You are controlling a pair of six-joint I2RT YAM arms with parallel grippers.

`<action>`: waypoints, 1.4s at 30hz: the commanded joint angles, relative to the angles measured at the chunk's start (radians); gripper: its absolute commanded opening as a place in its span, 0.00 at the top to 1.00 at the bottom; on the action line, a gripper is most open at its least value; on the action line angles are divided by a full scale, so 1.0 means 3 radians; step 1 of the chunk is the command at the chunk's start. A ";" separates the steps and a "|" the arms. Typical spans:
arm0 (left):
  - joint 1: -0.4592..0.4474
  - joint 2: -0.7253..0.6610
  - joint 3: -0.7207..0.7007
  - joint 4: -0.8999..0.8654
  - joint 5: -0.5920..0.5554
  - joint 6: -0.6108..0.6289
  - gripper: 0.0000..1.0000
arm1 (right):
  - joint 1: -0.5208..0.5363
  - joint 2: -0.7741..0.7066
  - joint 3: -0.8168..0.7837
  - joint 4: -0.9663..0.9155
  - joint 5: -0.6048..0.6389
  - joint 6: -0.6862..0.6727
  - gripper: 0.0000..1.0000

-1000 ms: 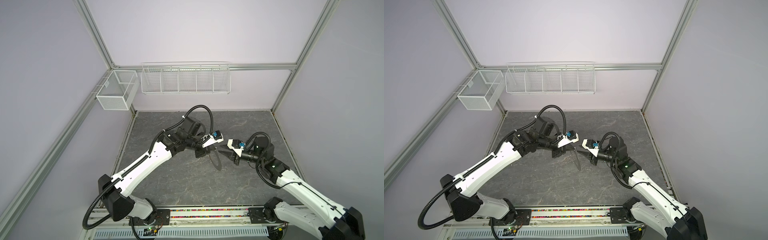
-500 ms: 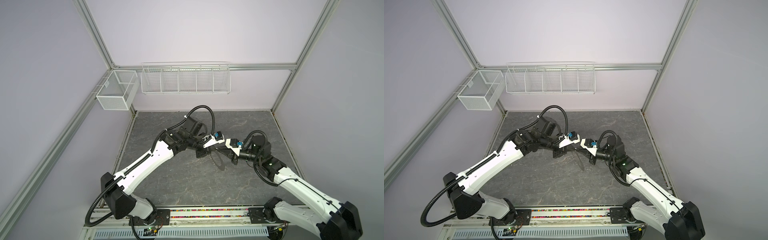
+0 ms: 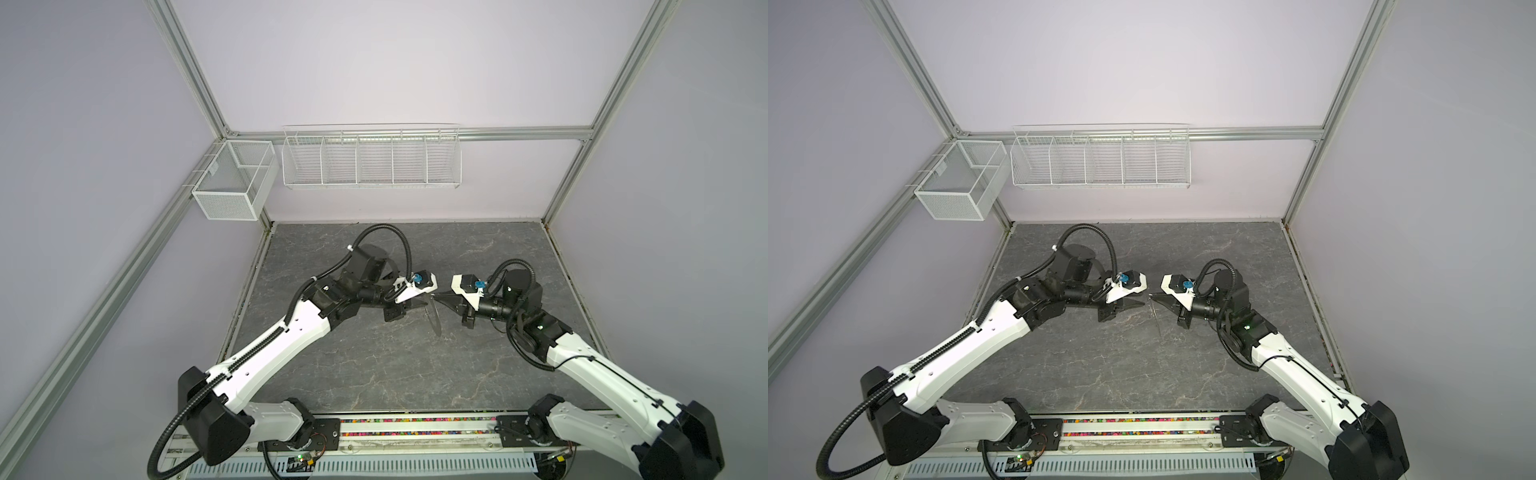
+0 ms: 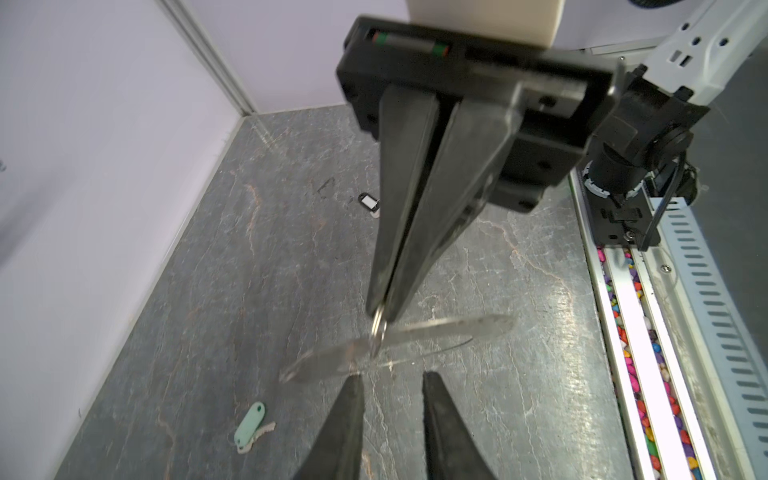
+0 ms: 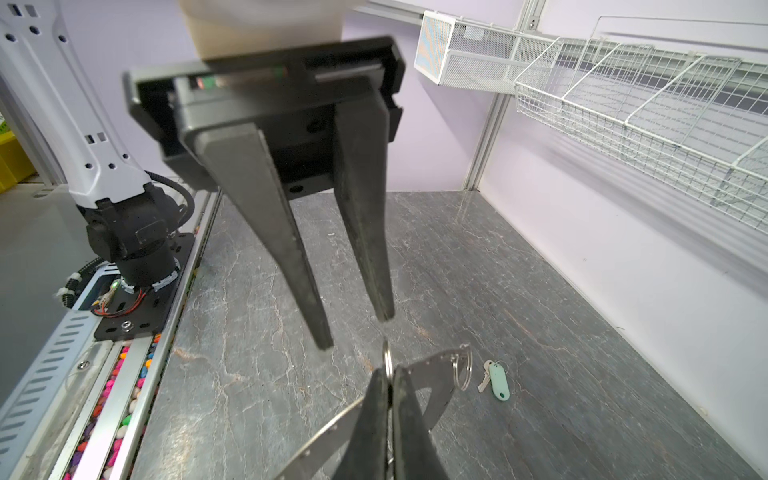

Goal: Attach keys to a key ring
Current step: Pick up the keyring from the center of the table.

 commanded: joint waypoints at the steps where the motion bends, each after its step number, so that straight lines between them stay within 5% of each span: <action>1: 0.0194 -0.0313 -0.0644 0.1234 0.0417 -0.0175 0.78 | -0.0032 -0.0008 -0.0021 0.0309 -0.0090 0.0197 0.93; 10: 0.0276 -0.0367 -0.1453 0.3056 0.0743 -0.0896 0.80 | -0.0034 -0.0020 0.0018 0.0406 -0.0191 0.0326 0.93; 15: 0.0276 -0.0239 -0.1488 0.3390 0.0959 -0.1086 0.82 | -0.0035 -0.0069 0.0028 0.0385 -0.0229 0.0337 0.93; 24: 0.0276 -0.0055 -0.1439 0.3543 0.1191 -0.1233 0.84 | -0.0023 -0.0102 0.0039 0.0354 -0.0306 0.0338 0.93; 42: 0.0276 0.0004 -0.1400 0.3446 0.1051 -0.1234 0.81 | -0.0022 -0.0138 0.0019 0.0316 -0.0378 0.0272 0.93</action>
